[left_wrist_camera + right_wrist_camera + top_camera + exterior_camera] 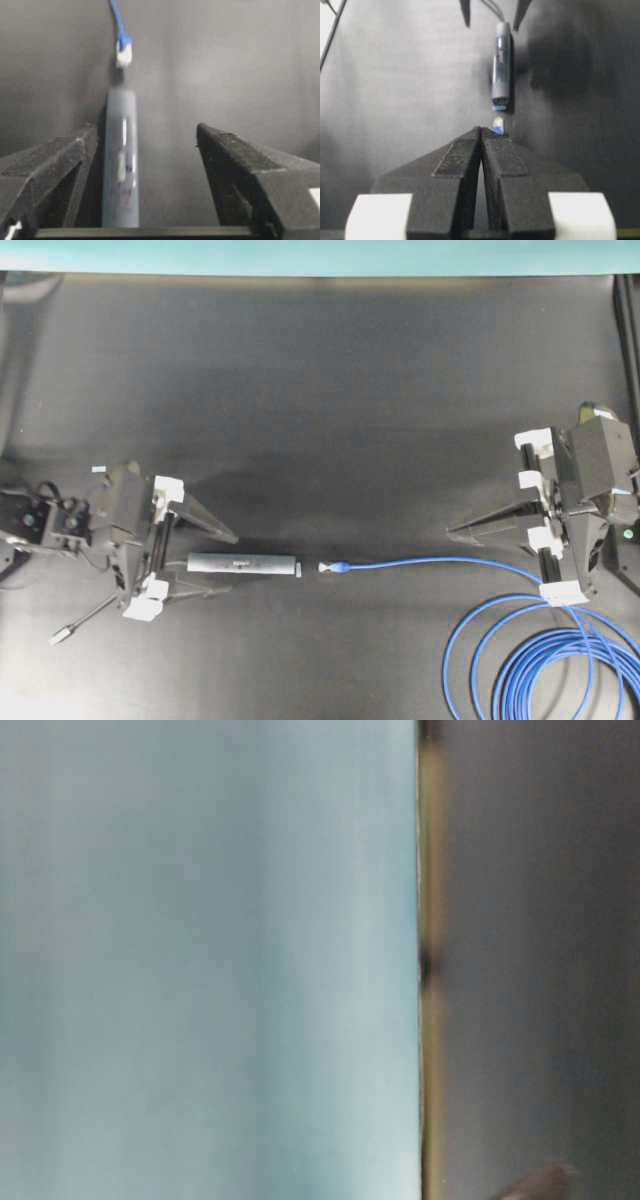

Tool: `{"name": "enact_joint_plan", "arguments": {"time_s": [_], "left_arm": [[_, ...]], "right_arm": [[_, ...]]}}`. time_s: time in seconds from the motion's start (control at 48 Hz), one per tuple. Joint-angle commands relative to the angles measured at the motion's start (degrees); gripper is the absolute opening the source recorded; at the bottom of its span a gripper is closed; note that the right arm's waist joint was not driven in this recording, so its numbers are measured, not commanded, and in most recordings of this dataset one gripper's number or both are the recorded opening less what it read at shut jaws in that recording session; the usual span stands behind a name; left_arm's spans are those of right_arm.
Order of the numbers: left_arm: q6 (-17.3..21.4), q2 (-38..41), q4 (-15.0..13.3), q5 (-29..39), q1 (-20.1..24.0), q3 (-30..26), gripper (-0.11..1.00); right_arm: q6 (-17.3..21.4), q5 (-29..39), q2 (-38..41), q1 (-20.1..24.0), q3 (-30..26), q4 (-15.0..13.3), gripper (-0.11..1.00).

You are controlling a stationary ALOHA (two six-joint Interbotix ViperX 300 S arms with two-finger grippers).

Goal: Insert the LAN cable into the hub.
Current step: 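Close the left gripper on the grey hub and lift it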

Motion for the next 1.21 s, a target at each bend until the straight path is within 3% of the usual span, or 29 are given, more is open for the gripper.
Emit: {"name": "enact_joint_plan", "arguments": {"time_s": [0.0,0.25,0.687,0.833,0.958,1.187], "left_arm": [[-0.1,2.5,0.2,-2.9,0.3,-0.5,0.77],[-0.3,8.3,0.1,-6.2,0.3,-1.7,0.76],[-0.4,15.4,0.1,-6.1,0.7,-4.8,0.68],[0.5,16.0,0.2,-6.0,0.5,-5.8,0.55],[1.9,16.0,0.2,-5.8,-0.4,-6.4,0.29],[2.5,11.8,0.1,-0.2,-1.0,-9.3,0.28]], "right_arm": [[0.9,-0.5,0.0,0.0,-0.7,0.1,0.0],[2.3,-0.3,-0.1,0.0,-0.7,0.1,0.0],[4.0,0.0,-0.1,0.0,-0.6,0.1,0.0],[4.4,-0.1,0.0,0.0,-0.6,0.1,0.0],[4.7,-0.3,-0.1,0.0,-0.4,0.1,0.0],[7.5,0.4,1.3,0.0,0.7,0.4,0.0]]}}
